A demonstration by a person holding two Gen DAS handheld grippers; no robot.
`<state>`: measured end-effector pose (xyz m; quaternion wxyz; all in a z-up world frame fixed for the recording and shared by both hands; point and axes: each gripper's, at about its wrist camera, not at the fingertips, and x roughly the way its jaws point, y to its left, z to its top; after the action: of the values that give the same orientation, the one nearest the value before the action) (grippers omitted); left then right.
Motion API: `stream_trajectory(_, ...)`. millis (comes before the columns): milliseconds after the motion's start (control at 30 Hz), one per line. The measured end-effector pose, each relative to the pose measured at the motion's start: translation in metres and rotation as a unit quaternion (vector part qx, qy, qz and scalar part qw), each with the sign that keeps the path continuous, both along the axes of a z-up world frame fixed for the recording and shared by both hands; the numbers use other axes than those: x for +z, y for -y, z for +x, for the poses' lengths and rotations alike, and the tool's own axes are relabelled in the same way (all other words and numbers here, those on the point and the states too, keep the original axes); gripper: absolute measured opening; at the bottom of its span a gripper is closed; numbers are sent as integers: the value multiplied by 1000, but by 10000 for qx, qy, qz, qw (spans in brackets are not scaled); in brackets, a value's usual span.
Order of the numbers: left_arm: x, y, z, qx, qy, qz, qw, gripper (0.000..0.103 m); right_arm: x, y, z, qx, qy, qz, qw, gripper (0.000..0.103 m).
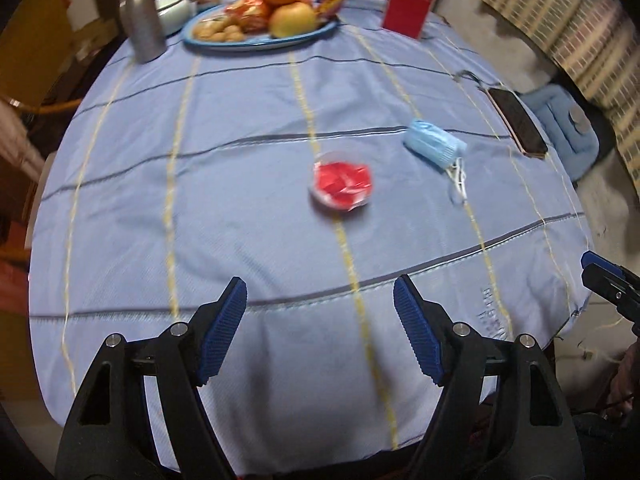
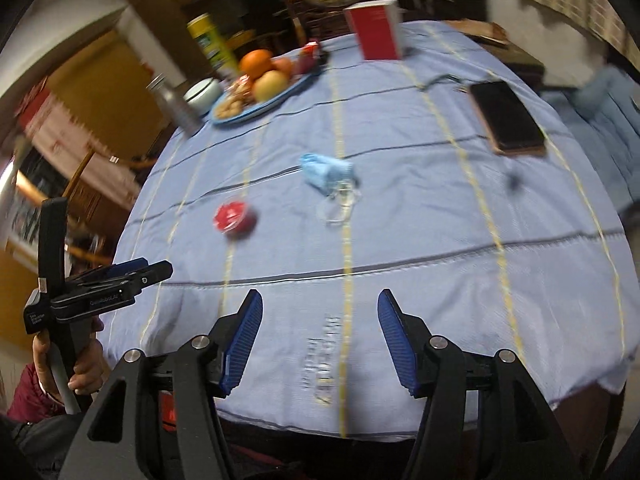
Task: Collect trash
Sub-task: 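Grasp the clear cup of red items with the left tool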
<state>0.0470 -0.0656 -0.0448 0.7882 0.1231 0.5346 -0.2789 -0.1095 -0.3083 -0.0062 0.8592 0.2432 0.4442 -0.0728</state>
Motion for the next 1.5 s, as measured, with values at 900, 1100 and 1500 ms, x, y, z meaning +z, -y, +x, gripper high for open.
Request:
stream_trajectory(900,-22,61,43,-178,-71,390,9991,76,-6,38,46,67,-123,-50,9999,63)
stream_trajectory(1100,-32,75,55,-280,-130,441,9985,76,-12,48,65,81,-264,-42,9996,64)
stream_trajectory(1500,-58,89,80,-351,-167,444,9983,84,-39,58,127,367,-611,-154,9973,64)
